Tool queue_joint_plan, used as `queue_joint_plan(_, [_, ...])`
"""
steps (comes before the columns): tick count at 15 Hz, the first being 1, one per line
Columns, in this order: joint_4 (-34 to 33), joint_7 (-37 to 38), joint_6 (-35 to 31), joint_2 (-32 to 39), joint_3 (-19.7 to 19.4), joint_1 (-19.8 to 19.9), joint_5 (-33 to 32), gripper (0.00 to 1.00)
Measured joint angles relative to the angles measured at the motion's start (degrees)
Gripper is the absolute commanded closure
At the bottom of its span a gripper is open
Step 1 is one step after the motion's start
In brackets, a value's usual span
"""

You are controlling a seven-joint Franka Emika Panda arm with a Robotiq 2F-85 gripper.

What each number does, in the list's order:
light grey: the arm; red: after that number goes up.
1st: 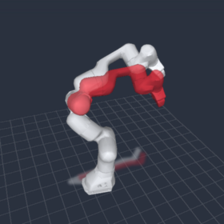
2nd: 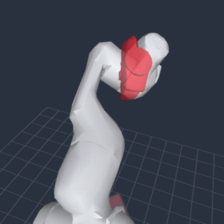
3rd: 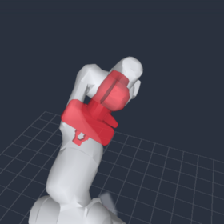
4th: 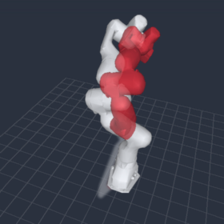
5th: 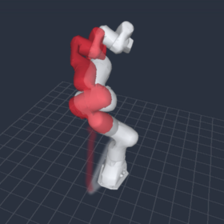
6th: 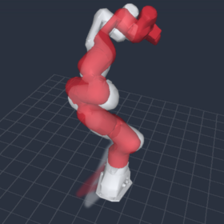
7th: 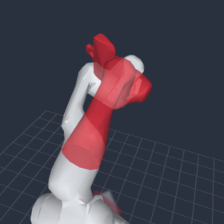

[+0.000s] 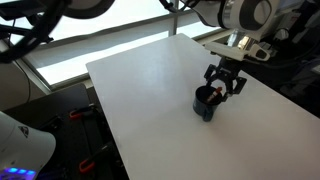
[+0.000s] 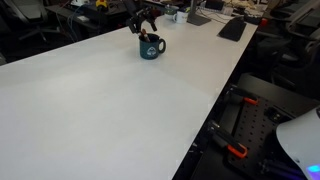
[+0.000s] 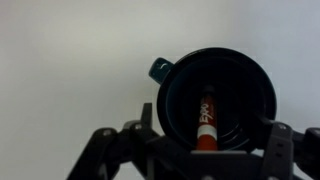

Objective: Remove the marker from the cup

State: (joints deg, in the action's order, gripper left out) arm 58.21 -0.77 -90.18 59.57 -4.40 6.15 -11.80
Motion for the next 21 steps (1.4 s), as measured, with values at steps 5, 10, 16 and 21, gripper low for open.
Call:
queue_joint_plan(5, [-4.66, -0.14, 2.44, 2.49, -0.08, 0.13, -0.12, 0.8])
queue_joint_plan(10, [-7.92, -0.16, 3.93, 3.87, -0.05, 0.17, 0.15, 0.95])
queue_joint_plan(16, [-9.77, -0.16, 5.01, 4.89, 0.02, 0.21, 0.14, 0.95])
queue_joint_plan(21, [-10.78, -0.74, 5.01, 4.8, 0.14, 0.63, 0.14, 0.95])
